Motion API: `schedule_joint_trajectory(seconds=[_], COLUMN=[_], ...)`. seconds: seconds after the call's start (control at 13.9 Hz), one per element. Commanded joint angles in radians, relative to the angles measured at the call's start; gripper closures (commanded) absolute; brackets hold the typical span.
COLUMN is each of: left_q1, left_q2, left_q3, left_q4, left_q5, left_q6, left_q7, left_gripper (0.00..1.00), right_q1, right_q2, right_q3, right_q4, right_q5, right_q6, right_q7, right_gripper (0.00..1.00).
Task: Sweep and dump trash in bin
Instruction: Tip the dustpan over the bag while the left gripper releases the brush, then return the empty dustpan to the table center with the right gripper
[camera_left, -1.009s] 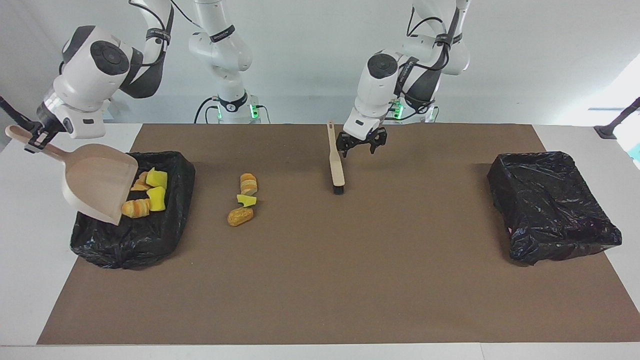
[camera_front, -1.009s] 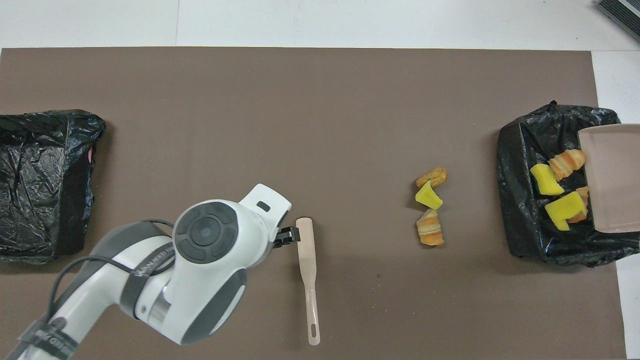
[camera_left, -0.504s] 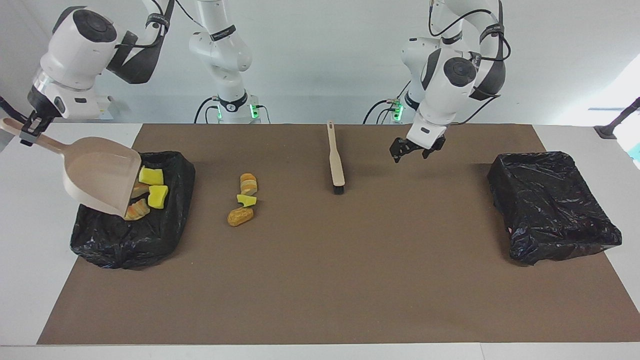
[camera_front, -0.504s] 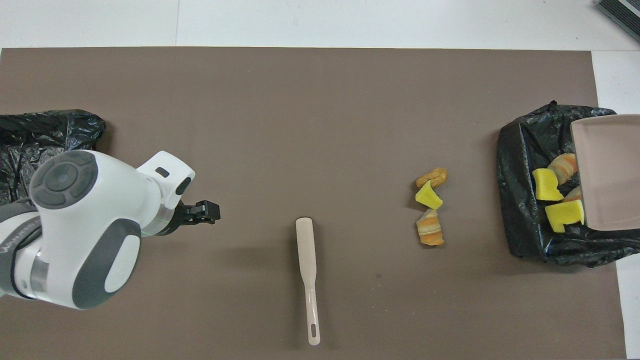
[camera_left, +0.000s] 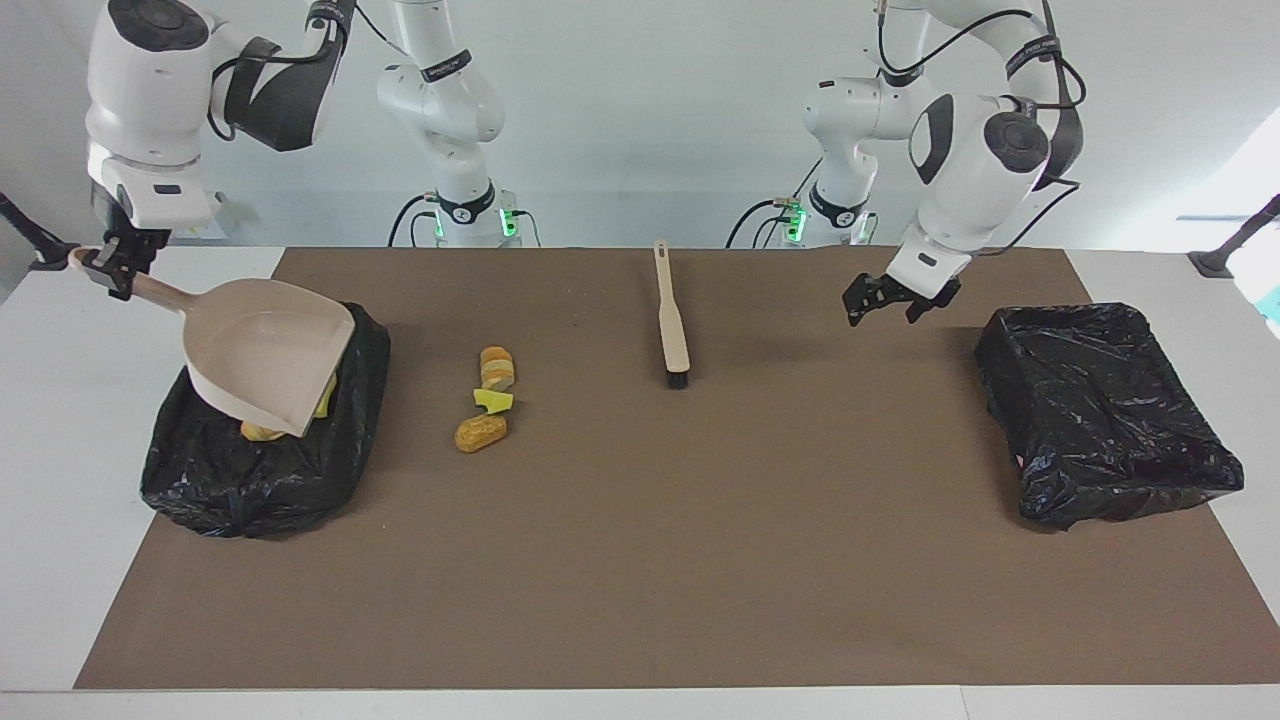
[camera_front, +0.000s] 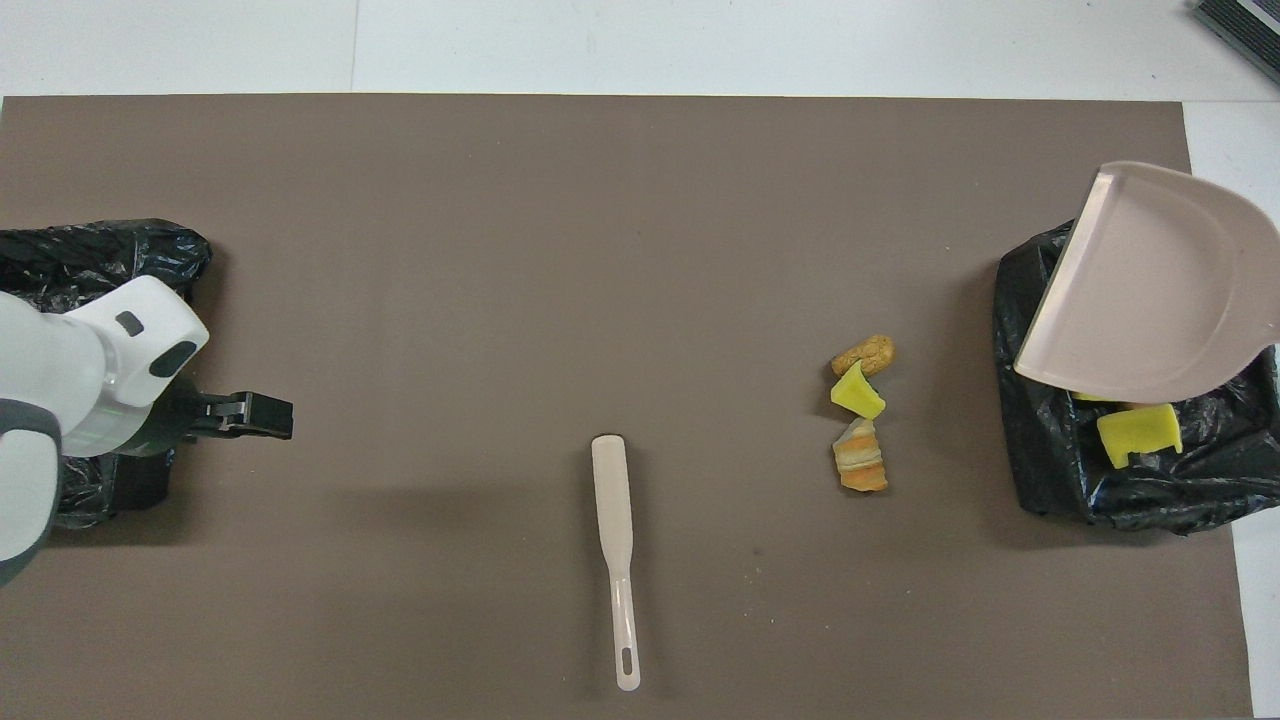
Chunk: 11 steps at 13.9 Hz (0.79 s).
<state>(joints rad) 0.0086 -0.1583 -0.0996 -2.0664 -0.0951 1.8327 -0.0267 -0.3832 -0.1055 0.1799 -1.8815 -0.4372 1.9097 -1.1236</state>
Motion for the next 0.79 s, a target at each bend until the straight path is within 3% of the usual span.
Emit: schedule_joint_trajectory(seconds=[0.0, 0.36, 0.58, 0.72], left_q1=[0.054, 0.079, 0.080, 0.077], left_q2=[0.008, 0.034, 0.016, 0.000], left_q3=[-0.014, -0.014, -0.008, -0.009], left_q4=[0.063, 0.262, 0.339, 0.353], left_q5=[0.012, 0.012, 0.015, 0.057], left_q6=[-0.049, -0.252, -0.378, -0.401], left_q7=[0.047, 0.045, 0.042, 0.042], left_gripper=[0.00, 0.00, 0.00, 0.00], right_q1=[0.055, 0.173, 0.269, 0.369], right_q2=[0.015, 0.067, 0.121, 0.177], right_q3=[0.007, 0.007, 0.007, 0.007], right_q4=[0.001, 0.002, 0.012, 0.035], right_q5=[0.110, 0.314, 0.391, 0.394], right_q6=[-0.082, -0.144, -0.135, -0.124], right_q7=[0.360, 0.839, 1.042, 1.079], right_gripper=[1.00, 1.00, 1.00, 1.00])
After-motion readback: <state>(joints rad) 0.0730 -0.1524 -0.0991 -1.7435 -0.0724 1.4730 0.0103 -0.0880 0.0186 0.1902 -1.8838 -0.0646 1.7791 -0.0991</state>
